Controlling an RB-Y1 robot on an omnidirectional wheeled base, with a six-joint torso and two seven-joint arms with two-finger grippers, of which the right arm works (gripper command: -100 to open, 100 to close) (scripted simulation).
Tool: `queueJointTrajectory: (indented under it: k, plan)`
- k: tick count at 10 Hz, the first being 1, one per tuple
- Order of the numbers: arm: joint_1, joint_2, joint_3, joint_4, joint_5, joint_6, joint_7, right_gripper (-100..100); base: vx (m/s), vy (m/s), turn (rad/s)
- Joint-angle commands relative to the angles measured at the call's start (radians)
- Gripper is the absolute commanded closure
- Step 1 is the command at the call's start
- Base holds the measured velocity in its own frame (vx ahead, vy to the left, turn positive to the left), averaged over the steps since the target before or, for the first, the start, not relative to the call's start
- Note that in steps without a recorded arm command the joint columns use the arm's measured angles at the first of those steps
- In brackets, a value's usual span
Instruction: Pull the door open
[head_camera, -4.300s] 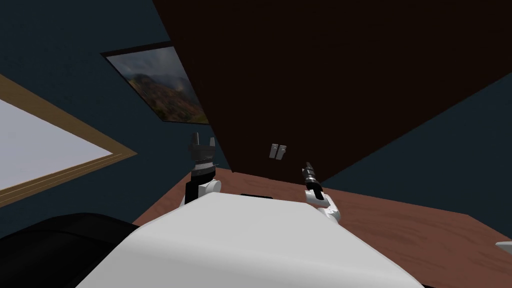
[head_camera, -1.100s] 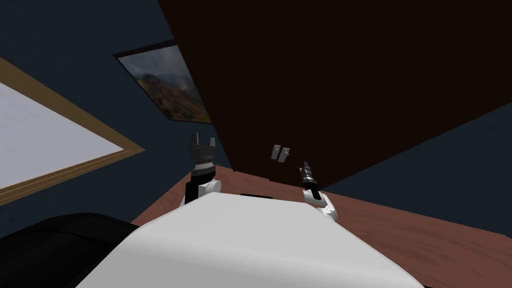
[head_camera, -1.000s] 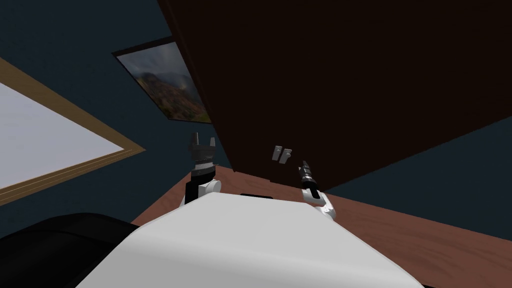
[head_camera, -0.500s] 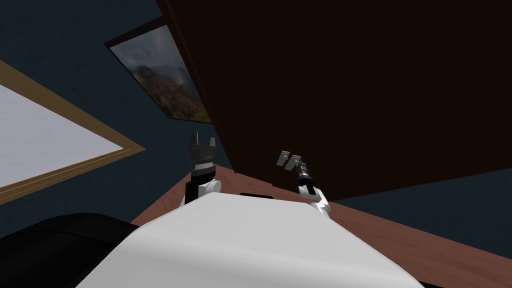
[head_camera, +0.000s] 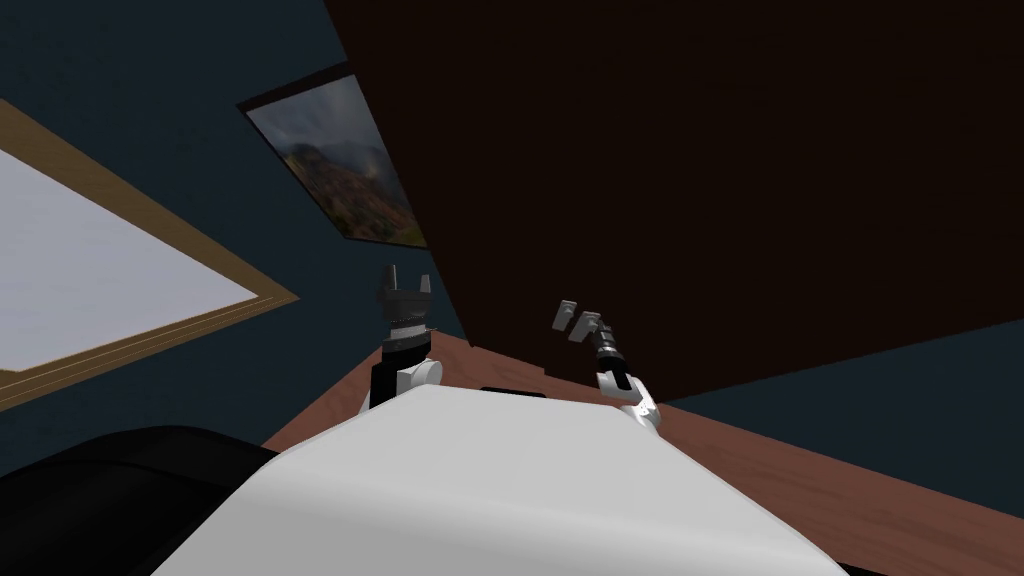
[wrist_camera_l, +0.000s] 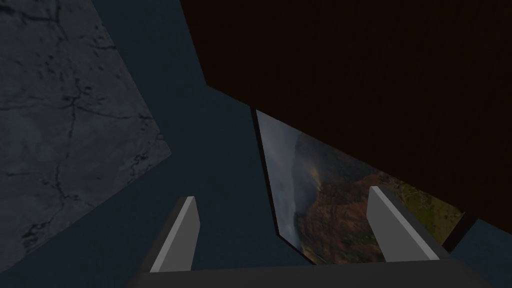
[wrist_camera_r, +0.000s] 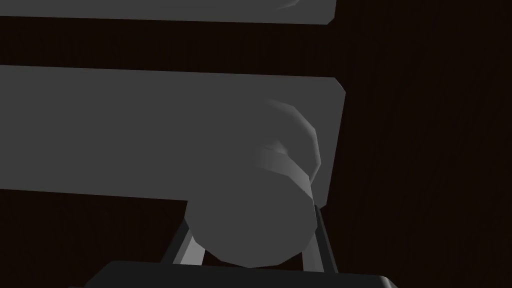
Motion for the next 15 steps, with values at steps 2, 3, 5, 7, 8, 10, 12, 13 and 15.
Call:
queueJointTrajectory:
  k: [2,3,5,7,8,10,12,13,15]
  plan:
    - [0.022,-0.017,-0.014,0.006,-0.002,0.002,-0.007,100,-0.178,-0.061,-0.090]
    - [0.027,-0.016,-0.005,-0.012,-0.001,0.003,-0.013,-100,-0.214,-0.011,-0.025]
    - [0.032,-0.015,0.012,-0.025,0.003,-0.001,-0.023,-100,-0.185,0.018,0.036]
    - [0.035,-0.013,0.032,-0.039,0.007,-0.005,-0.033,-100,-0.204,0.081,0.060]
    - [0.036,-0.011,0.044,-0.048,0.010,-0.008,-0.038,-100,-0.195,0.092,0.066]
    - [0.052,-0.022,0.009,-0.025,0.003,-0.004,-0.030,-100,-0.058,-0.008,-0.098]
    - [0.059,-0.029,-0.020,-0.006,-0.002,-0.001,-0.021,-100,0.046,-0.113,-0.125]
    - [0.056,-0.028,-0.022,-0.003,-0.002,-0.001,-0.019,-100,0.146,-0.123,-0.022]
    - [0.046,-0.023,-0.018,-0.002,-0.002,-0.003,-0.016,-100,0.167,-0.024,0.058]
